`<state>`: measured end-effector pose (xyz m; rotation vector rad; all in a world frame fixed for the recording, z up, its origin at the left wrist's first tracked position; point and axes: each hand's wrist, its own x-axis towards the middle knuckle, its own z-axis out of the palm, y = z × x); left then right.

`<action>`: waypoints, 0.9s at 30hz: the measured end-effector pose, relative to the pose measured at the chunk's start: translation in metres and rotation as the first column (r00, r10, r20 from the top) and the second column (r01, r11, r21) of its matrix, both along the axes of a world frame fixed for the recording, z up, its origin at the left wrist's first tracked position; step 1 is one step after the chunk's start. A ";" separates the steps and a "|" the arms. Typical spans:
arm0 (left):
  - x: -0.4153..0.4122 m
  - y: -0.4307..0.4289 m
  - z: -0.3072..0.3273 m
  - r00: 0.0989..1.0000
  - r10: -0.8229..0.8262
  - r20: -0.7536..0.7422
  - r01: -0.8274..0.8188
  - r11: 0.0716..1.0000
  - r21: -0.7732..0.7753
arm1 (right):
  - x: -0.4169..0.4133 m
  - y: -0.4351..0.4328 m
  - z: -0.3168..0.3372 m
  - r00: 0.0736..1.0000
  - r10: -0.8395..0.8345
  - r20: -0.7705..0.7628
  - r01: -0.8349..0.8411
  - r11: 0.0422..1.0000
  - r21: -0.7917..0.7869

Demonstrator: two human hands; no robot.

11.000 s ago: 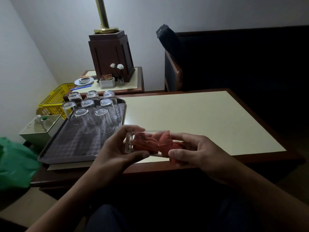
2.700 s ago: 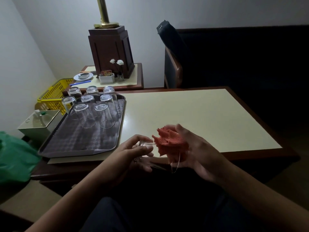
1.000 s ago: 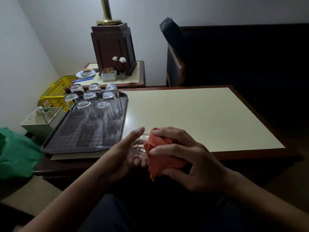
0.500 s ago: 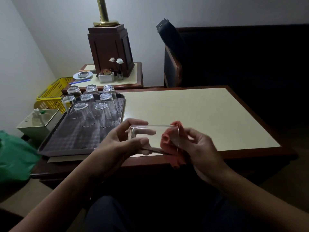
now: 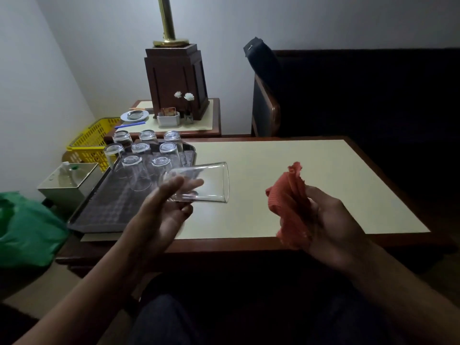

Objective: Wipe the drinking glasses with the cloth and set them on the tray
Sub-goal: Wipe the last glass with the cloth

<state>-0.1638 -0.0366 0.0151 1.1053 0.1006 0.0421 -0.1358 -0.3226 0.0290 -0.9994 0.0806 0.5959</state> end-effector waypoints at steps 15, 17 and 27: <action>0.001 -0.020 -0.008 0.968 0.018 -0.251 -0.115 0.920 -0.375 | 0.000 0.010 -0.029 0.999 -0.039 -0.027 0.040 0.997 0.060; 0.002 -0.015 -0.010 0.972 0.040 -0.233 -0.120 0.934 -0.338 | 0.002 0.009 -0.029 0.999 -0.044 -0.027 0.045 0.998 0.050; -0.012 -0.039 -0.021 0.861 -0.329 -0.388 0.220 0.928 -0.299 | 0.007 0.010 -0.033 0.987 -0.163 -0.005 0.163 0.986 -0.032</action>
